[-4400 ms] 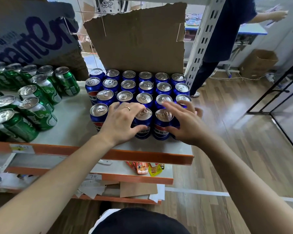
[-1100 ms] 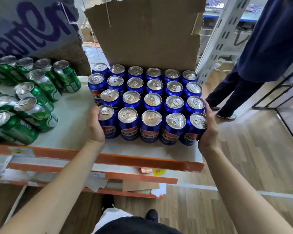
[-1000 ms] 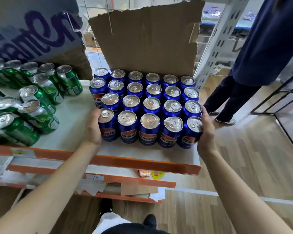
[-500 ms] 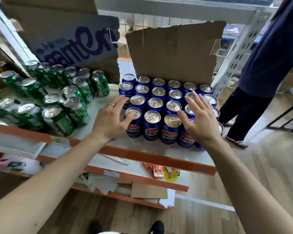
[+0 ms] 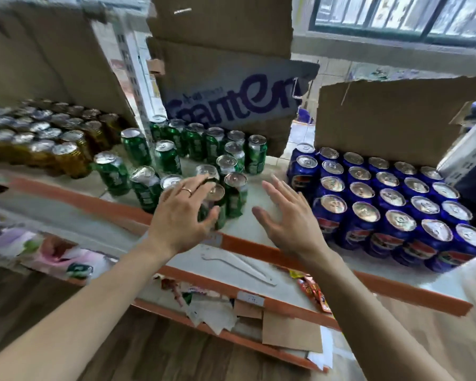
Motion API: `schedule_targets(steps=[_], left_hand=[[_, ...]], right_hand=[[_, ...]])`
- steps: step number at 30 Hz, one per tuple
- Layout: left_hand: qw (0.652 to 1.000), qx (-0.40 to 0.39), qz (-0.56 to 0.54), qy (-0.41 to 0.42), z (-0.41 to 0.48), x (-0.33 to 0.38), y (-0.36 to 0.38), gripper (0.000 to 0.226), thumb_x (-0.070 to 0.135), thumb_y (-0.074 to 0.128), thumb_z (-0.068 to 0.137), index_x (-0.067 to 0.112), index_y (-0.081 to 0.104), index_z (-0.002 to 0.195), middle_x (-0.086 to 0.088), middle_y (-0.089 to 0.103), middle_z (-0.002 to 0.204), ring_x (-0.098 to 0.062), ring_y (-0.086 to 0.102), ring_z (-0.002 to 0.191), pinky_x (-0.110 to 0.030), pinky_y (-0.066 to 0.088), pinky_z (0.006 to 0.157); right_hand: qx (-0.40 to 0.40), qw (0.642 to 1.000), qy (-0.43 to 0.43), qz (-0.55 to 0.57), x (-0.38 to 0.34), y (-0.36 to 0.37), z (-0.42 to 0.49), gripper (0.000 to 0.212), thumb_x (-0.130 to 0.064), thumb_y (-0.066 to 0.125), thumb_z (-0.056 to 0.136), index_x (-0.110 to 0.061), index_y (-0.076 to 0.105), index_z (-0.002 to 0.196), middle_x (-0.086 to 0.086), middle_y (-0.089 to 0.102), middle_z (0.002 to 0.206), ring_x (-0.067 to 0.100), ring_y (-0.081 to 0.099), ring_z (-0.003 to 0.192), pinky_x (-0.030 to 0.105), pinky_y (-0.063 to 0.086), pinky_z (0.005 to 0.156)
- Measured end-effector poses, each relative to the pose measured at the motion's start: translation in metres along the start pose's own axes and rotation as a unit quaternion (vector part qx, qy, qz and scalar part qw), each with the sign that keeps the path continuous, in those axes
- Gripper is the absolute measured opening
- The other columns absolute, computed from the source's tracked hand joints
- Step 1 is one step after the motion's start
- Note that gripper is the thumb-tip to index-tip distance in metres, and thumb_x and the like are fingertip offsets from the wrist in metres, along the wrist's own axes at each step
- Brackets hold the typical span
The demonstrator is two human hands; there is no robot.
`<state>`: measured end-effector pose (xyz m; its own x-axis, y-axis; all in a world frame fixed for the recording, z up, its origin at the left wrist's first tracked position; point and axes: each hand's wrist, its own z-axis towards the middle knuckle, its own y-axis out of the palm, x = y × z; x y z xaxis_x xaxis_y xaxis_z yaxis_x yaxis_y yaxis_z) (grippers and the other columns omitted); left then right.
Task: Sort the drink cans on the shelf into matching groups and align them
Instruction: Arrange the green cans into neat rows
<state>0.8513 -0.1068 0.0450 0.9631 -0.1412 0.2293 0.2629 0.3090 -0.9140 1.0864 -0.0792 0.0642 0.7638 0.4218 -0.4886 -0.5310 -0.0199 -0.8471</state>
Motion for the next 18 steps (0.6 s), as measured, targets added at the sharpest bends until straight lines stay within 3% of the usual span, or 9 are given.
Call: schedule_targets(steps=[9,18], left_hand=[[1.0,-0.01,-0.002,0.005,-0.027,-0.1,-0.027,0.056,0.051,0.042,0.09,0.028,0.048,0.14,0.004,0.045,0.15,-0.018,0.037,0.14,-0.042,0.033,0.109],[0.999,-0.001,-0.038,0.01,-0.002,-0.134,-0.022,0.051,0.049,0.043,0.09,0.024,0.054,0.133,0.006,0.045,0.15,-0.016,0.037,0.139,-0.041,0.03,0.11]], right_hand=[[0.005,0.999,0.043,0.01,-0.08,0.061,0.014,0.062,-0.047,0.053,0.097,-0.025,0.034,0.152,-0.006,0.024,0.162,0.014,0.019,0.149,0.042,0.017,0.122],[0.011,1.0,0.021,0.014,-0.103,0.069,0.053,0.06,-0.039,0.057,0.097,-0.024,0.037,0.151,-0.005,0.028,0.161,0.013,0.021,0.149,0.04,0.016,0.122]])
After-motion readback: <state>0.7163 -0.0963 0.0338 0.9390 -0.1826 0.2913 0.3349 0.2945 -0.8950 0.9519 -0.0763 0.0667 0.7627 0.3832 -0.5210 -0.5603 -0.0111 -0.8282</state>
